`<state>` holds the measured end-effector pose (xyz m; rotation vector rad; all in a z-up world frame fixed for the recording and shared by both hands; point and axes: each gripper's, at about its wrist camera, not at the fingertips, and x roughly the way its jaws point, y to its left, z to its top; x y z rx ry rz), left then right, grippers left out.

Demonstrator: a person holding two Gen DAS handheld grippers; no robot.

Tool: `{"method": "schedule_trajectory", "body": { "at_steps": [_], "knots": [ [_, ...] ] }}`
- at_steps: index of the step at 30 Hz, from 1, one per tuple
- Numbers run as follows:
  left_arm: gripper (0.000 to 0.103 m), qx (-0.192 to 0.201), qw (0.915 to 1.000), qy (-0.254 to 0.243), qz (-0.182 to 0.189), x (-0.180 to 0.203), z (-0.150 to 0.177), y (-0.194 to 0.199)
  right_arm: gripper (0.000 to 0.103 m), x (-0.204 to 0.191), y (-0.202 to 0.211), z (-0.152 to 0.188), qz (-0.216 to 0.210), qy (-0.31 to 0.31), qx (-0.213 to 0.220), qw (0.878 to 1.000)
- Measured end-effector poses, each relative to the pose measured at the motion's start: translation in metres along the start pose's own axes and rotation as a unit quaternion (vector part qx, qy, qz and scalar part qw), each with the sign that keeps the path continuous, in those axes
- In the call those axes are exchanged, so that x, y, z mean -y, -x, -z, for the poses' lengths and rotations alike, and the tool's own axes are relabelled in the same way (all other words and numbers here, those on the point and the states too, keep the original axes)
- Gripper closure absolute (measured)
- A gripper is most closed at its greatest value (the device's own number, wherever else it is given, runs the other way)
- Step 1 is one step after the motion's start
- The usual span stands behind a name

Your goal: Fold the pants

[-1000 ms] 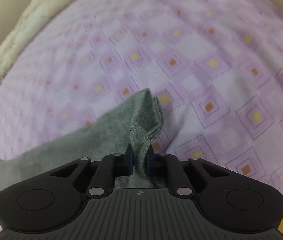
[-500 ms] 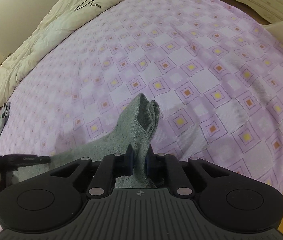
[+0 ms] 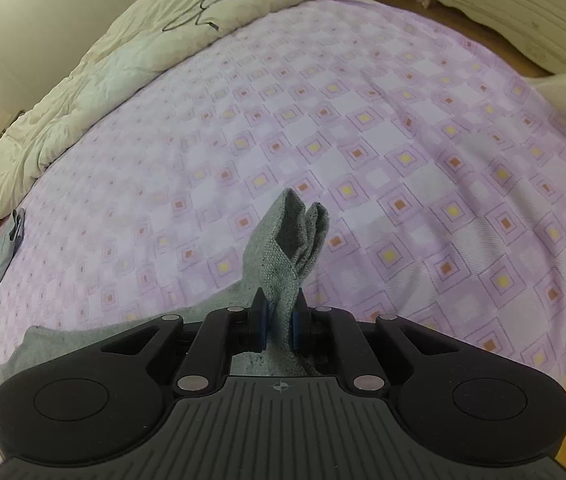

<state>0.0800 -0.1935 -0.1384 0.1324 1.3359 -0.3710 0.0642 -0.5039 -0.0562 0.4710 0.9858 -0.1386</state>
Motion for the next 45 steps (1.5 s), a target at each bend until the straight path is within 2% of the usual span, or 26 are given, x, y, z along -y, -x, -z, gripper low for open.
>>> {"method": "schedule_trajectory", "body": {
  "at_steps": [3,6,12,17,22,24,26,28,31,34,37,40,45],
  "knots": [
    [0.090,0.022,0.9995,0.024,0.007,-0.036,-0.001,0.021,0.092,-0.033,0.015,0.002,0.003,0.013,0.013,1.000],
    [0.090,0.032,0.9987,0.040,0.007,-0.080,0.004,0.038,0.092,-0.087,0.032,0.009,0.006,0.044,0.026,0.999],
    [0.090,0.051,0.9973,0.045,-0.027,-0.179,0.030,0.071,0.092,-0.208,0.032,0.040,-0.037,0.090,0.032,0.995],
    [0.090,0.053,0.9947,0.073,-0.049,-0.243,0.051,0.082,0.092,-0.310,-0.029,0.096,-0.049,0.146,0.000,0.988],
    [0.090,0.047,0.9925,0.090,-0.067,-0.295,0.070,0.090,0.089,-0.377,-0.114,0.159,-0.033,0.183,-0.051,0.981],
    [0.090,0.047,0.9918,0.094,-0.072,-0.308,0.075,0.092,0.087,-0.389,-0.141,0.177,-0.036,0.192,-0.066,0.978],
    [0.090,0.048,0.9914,0.099,-0.071,-0.317,0.078,0.094,0.085,-0.397,-0.161,0.192,-0.069,0.190,-0.113,0.973],
    [0.090,0.048,0.9912,0.101,-0.071,-0.324,0.079,0.096,0.063,-0.400,-0.172,0.198,-0.104,0.176,-0.163,0.965],
    [0.090,0.055,0.9910,0.103,-0.065,-0.323,0.075,0.097,0.061,-0.403,-0.157,0.200,-0.123,0.194,-0.138,0.963],
    [0.090,0.065,0.9924,0.093,-0.049,-0.312,0.067,0.098,0.061,-0.386,-0.147,0.186,-0.117,0.167,-0.108,0.973],
    [0.090,0.070,0.9945,0.070,-0.032,-0.286,0.052,0.093,0.061,-0.356,-0.145,0.172,-0.076,0.138,-0.093,0.983],
    [0.090,0.072,0.9962,0.049,-0.011,-0.255,0.037,0.084,0.061,-0.327,-0.145,0.160,-0.036,0.126,-0.083,0.988],
    [0.090,0.073,0.9972,0.018,0.005,-0.210,0.017,0.062,0.061,-0.291,-0.147,0.139,0.001,0.141,-0.069,0.988]
  ]
}}
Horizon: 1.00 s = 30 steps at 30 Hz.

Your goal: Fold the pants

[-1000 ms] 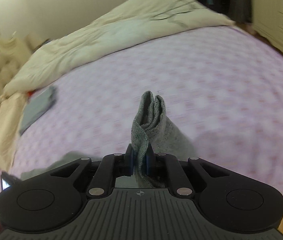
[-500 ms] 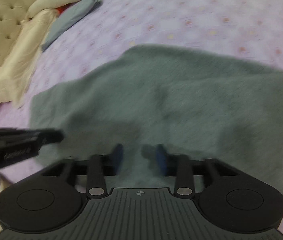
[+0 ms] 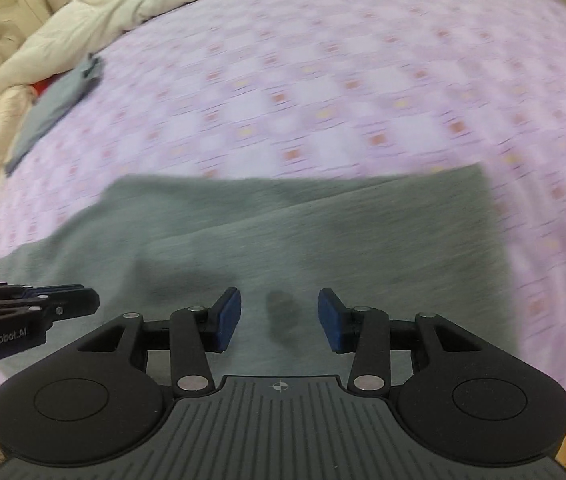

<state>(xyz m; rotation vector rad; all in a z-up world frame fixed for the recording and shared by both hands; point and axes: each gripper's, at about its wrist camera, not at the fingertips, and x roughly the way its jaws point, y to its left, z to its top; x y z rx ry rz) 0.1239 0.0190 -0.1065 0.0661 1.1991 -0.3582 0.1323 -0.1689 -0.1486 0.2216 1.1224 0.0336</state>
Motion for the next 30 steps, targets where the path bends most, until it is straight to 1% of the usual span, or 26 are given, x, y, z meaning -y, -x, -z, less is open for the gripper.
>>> {"method": "schedule_trajectory", "body": {
  "at_steps": [2,3,4,5,6,7,9,12,13,16,18,22,24,27,30],
  "knots": [
    [0.090,-0.015,0.9998,-0.007,-0.006,0.013,-0.002,-0.019,0.065,0.009,-0.006,-0.006,0.008,0.009,0.002,1.000],
    [0.090,-0.027,0.9995,-0.009,-0.013,0.017,-0.001,-0.029,0.074,0.013,-0.007,-0.010,0.011,0.014,0.001,1.000],
    [0.090,-0.045,0.9987,-0.011,-0.023,0.021,0.000,-0.042,0.077,0.017,-0.009,-0.014,0.014,0.020,-0.002,1.000],
    [0.090,-0.059,0.9977,-0.011,-0.032,0.024,0.002,-0.052,0.077,0.021,-0.011,-0.019,0.016,0.029,-0.004,0.999],
    [0.090,-0.061,0.9973,-0.008,-0.041,0.026,0.005,-0.059,0.077,0.025,-0.013,-0.024,0.010,0.037,-0.006,0.999],
    [0.092,-0.053,0.9975,-0.004,-0.048,0.029,0.006,-0.061,0.077,0.030,-0.013,-0.027,0.002,0.043,-0.010,0.999],
    [0.092,-0.050,0.9969,0.009,-0.060,0.032,0.006,-0.059,0.077,0.039,-0.019,-0.033,-0.008,0.062,-0.017,0.998],
    [0.092,-0.049,0.9960,0.040,-0.063,0.028,0.006,-0.060,0.077,0.056,-0.034,-0.037,0.008,0.081,-0.041,0.996],
    [0.091,-0.049,0.9954,0.055,-0.060,0.025,0.006,-0.058,0.082,0.065,-0.039,-0.036,0.018,0.079,-0.052,0.995],
    [0.087,-0.048,0.9921,0.101,-0.056,0.014,0.011,-0.047,0.098,0.083,-0.041,-0.036,0.003,0.075,-0.052,0.996],
    [0.086,-0.044,0.9884,0.129,-0.066,0.003,0.019,-0.037,0.098,0.083,-0.039,-0.034,0.010,0.091,-0.052,0.995],
    [0.086,-0.028,0.9771,0.195,-0.081,-0.033,0.047,-0.011,0.098,0.069,-0.040,-0.027,0.038,0.145,-0.042,0.988],
    [0.086,-0.017,0.9709,0.221,-0.092,-0.055,0.060,0.003,0.097,0.062,-0.039,-0.023,0.051,0.154,-0.035,0.986],
    [0.087,0.001,0.9602,0.253,-0.119,-0.089,0.078,0.026,0.096,0.056,-0.036,-0.015,0.063,0.161,-0.020,0.985],
    [0.087,0.014,0.9516,0.276,-0.134,-0.126,0.093,0.046,0.095,0.052,-0.034,-0.011,0.070,0.173,-0.019,0.982]
  ]
}}
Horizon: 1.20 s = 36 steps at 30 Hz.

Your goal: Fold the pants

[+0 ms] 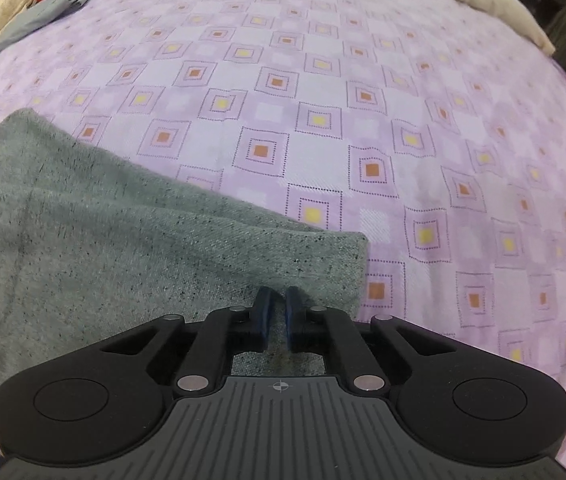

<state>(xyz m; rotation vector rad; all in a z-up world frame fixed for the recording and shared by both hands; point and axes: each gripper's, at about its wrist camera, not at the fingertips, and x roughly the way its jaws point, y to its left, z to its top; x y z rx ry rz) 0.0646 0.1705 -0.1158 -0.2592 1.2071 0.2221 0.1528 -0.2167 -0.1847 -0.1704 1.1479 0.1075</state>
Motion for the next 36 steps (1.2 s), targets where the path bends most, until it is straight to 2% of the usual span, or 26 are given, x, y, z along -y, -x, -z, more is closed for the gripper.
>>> {"method": "schedule_trajectory", "body": {
  "at_steps": [3,5,6,9,11,14,17,22,27,29,32,36],
  "knots": [
    [0.087,0.009,0.9998,0.013,-0.009,-0.034,-0.015,0.002,0.094,0.003,0.012,-0.005,-0.029,-0.039,0.012,0.999],
    [0.087,0.017,0.9997,0.016,-0.009,-0.056,-0.026,0.002,0.092,0.005,0.026,-0.005,-0.033,-0.063,0.035,0.997],
    [0.087,0.019,0.9997,0.016,-0.003,-0.070,-0.033,0.001,0.090,0.002,0.036,-0.006,-0.033,-0.072,0.051,0.996],
    [0.087,0.012,0.9993,0.014,0.034,-0.096,-0.048,-0.003,0.073,-0.012,0.056,-0.010,-0.029,-0.090,0.085,0.992],
    [0.087,0.007,0.9982,0.011,0.058,-0.111,-0.061,-0.007,0.072,-0.025,0.066,-0.012,-0.028,-0.100,0.098,0.990],
    [0.087,0.022,0.9960,0.006,0.086,-0.125,-0.073,-0.003,0.071,-0.044,0.077,-0.015,-0.028,-0.108,0.108,0.988],
    [0.078,0.014,0.9943,-0.011,0.106,-0.133,-0.079,-0.012,0.069,-0.066,0.082,-0.016,-0.028,-0.104,0.107,0.988],
    [0.078,-0.007,0.9941,-0.031,0.104,-0.141,-0.082,-0.036,0.060,-0.094,0.086,-0.021,-0.045,-0.095,0.095,0.990],
    [0.078,-0.013,0.9947,-0.016,0.101,-0.156,-0.085,-0.049,0.060,-0.119,0.088,-0.036,-0.051,-0.081,0.087,0.992],
    [0.078,-0.023,0.9926,-0.003,0.119,-0.164,-0.087,-0.056,0.060,-0.126,0.087,-0.043,-0.055,-0.076,0.084,0.992],
    [0.078,-0.039,0.9909,-0.009,0.128,-0.166,-0.089,-0.067,0.060,-0.140,0.082,-0.053,-0.058,-0.071,0.077,0.993],
    [0.078,-0.064,0.9849,-0.012,0.161,-0.168,-0.090,-0.081,0.060,-0.159,0.075,-0.064,-0.061,-0.057,0.065,0.994]
  ]
}}
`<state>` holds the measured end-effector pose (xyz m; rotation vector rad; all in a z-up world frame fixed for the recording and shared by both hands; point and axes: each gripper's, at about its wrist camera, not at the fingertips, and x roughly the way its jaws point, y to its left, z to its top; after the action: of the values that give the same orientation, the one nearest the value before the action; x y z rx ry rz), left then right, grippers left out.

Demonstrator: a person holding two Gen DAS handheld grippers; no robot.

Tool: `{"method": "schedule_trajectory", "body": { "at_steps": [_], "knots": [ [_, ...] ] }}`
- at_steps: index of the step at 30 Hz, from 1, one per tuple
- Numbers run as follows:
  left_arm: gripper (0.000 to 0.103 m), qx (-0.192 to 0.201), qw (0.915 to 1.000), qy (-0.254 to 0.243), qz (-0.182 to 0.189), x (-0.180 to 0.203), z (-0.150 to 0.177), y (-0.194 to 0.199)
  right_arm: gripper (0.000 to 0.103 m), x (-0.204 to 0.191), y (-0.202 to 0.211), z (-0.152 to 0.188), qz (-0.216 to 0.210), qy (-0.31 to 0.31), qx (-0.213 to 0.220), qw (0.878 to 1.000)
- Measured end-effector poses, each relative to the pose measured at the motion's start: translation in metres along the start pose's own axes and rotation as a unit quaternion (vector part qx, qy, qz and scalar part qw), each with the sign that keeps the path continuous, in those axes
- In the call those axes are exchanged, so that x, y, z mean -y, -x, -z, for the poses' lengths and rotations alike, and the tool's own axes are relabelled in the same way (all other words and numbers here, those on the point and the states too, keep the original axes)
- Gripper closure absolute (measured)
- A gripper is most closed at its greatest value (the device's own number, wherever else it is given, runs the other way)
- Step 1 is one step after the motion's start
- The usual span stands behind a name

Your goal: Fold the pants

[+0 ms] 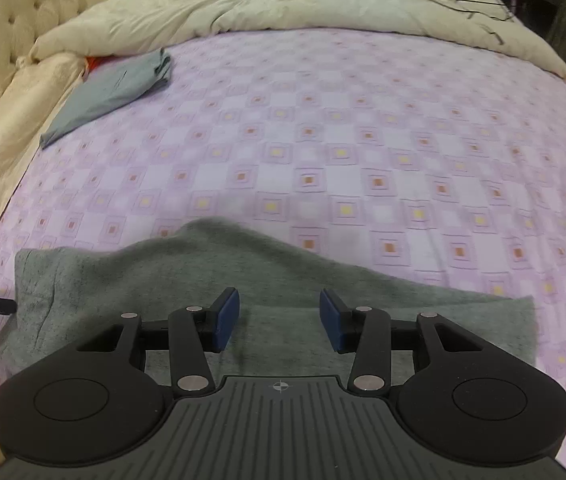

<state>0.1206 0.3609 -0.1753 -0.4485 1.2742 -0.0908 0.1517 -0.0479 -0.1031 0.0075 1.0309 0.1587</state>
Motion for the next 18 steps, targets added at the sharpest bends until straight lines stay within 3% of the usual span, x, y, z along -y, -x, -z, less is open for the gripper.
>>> {"method": "schedule_trajectory", "body": {
  "at_steps": [8,14,18],
  "knots": [
    [0.073,-0.031,0.9971,0.016,0.068,-0.014,-0.001,-0.004,0.060,-0.034,-0.006,-0.018,-0.029,0.050,-0.006,0.998],
    [0.071,-0.034,0.9977,0.015,0.057,-0.013,-0.005,-0.010,0.060,-0.049,-0.007,-0.029,-0.044,0.059,0.001,0.997],
    [0.070,-0.025,0.9992,-0.010,0.030,-0.003,-0.007,-0.011,0.060,-0.057,-0.010,-0.031,-0.051,0.066,0.001,0.996]
  ]
}}
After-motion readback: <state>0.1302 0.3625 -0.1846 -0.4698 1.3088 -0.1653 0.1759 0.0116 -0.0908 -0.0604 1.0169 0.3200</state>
